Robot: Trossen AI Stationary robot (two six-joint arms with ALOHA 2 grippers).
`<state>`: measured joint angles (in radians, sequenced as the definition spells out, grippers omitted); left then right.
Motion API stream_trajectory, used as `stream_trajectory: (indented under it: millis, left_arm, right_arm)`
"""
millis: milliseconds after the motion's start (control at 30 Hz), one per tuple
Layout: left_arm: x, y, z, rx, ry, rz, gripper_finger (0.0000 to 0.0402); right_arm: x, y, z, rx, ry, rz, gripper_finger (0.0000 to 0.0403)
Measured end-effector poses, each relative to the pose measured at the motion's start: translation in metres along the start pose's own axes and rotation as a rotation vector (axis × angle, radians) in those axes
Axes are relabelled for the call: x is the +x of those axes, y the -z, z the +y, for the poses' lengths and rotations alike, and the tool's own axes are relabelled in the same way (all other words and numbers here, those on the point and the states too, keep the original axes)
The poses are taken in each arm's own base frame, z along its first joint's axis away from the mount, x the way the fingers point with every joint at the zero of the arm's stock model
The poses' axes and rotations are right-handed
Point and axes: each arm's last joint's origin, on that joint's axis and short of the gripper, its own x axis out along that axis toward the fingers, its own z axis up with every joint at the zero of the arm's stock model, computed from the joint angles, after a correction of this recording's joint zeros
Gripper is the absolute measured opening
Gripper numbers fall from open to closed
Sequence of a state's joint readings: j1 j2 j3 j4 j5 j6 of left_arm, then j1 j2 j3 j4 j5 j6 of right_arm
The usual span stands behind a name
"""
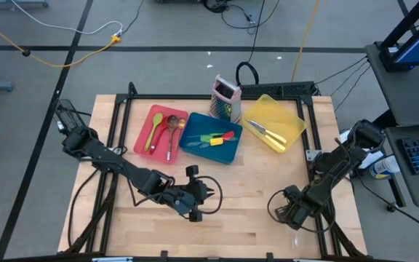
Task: Pick & Place Kitchen Items
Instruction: Put the orange spatula into the blue bin
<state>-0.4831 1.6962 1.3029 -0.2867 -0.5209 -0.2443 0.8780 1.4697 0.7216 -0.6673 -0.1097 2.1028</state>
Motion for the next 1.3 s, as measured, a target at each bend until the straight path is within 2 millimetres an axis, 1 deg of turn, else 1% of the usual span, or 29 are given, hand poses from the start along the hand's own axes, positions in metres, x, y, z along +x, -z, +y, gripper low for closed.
stream_trajectory:
  millis: [100, 167, 300, 333, 467, 567, 600, 733, 833, 933, 1033, 1167, 1233, 1300]
  left_arm:
    - [0.0, 0.0, -0.001, -0.018, 0.001, 0.0, 0.0042]
    - [-0.001, 0.0, -0.002, -0.025, 0.004, 0.0, 0.0042]
    - [-0.003, 0.001, -0.006, -0.032, 0.015, -0.001, 0.0042]
    - [-0.004, 0.002, -0.007, -0.034, 0.017, -0.002, 0.0042]
    - [-0.006, 0.002, -0.01, -0.036, 0.027, -0.003, 0.0042]
    - [-0.007, 0.003, -0.013, -0.043, 0.033, -0.003, 0.0042]
    - [-0.008, 0.003, -0.014, -0.047, 0.035, -0.003, 0.0042]
    - [-0.008, 0.003, -0.014, -0.058, 0.036, -0.003, 0.0042]
    - [-0.008, 0.003, -0.014, -0.081, 0.035, -0.003, 0.0042]
    - [-0.008, 0.003, -0.014, -0.092, 0.034, -0.004, 0.0042]
    - [-0.008, 0.003, -0.014, -0.113, 0.034, -0.004, 0.0042]
    - [-0.008, 0.003, -0.014, -0.134, 0.034, -0.005, 0.0042]
    - [-0.008, 0.003, -0.014, -0.141, 0.034, -0.005, 0.0042]
    - [-0.008, 0.003, -0.014, -0.143, 0.034, -0.005, 0.0042]
  right_arm:
    - [0.0, -0.002, -0.003, -0.023, 0.037, -0.021, 0.0108]
    - [0.001, -0.003, -0.005, -0.028, 0.06, -0.034, 0.0084]
    - [0.0, -0.004, -0.006, -0.1, 0.069, -0.036, 0.0025]
    - [0.001, -0.004, -0.006, -0.125, 0.066, -0.035, 0.002]
    - [-0.001, -0.003, -0.004, -0.203, 0.041, -0.054, 0.0023]
    - [-0.008, -0.004, 0.001, -0.248, 0.007, -0.049, 0.0029]
    - [-0.011, -0.004, 0.002, -0.271, -0.012, -0.072, 0.0028]
    - [-0.035, -0.009, 0.014, -0.364, -0.141, -0.241, 0.0021]
    - [-0.054, -0.014, 0.017, -0.451, -0.222, -0.348, 0.0021]
    - [-0.074, -0.023, 0.023, -0.503, -0.338, -0.536, 0.0027]
    - [-0.089, -0.037, 0.029, -0.571, -0.386, -0.75, 0.0028]
    - [-0.11, -0.058, 0.049, -0.599, -0.436, -1.055, 0.0027]
    - [-0.121, -0.069, 0.062, -0.635, -0.425, -1.194, 0.0028]
    - [-0.13, -0.08, 0.077, -0.705, -0.394, -1.312, 0.0029]
